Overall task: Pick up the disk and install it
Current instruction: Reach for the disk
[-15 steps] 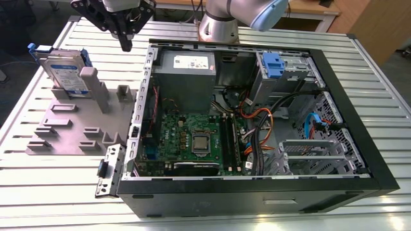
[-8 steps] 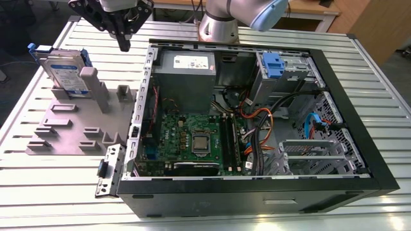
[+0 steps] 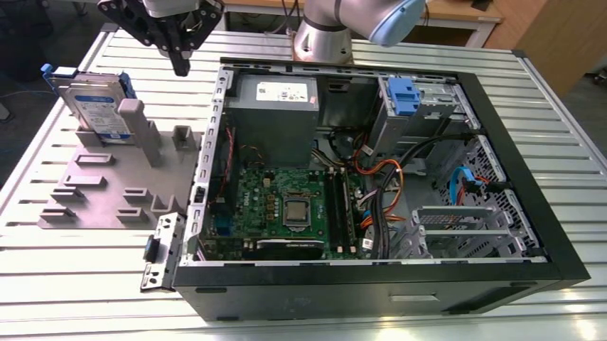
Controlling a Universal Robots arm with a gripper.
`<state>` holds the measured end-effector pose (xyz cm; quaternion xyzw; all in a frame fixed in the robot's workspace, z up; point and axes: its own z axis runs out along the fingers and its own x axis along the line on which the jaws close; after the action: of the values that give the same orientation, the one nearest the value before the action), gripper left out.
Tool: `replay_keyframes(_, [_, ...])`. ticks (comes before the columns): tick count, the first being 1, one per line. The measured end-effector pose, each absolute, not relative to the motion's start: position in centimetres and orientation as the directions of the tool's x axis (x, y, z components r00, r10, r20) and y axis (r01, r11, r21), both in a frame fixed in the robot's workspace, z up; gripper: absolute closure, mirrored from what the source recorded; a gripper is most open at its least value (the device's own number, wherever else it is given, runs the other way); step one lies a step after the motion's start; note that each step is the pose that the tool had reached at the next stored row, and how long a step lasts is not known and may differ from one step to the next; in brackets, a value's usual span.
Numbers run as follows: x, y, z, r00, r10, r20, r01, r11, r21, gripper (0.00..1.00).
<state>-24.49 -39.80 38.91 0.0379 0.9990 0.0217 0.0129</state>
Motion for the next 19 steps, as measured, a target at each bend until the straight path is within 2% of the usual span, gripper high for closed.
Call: replay_keyframes(19, [-25.33, -39.17, 38.85, -0.997, 0.076, -0.024, 0.075, 0.996, 0.044, 0.89])
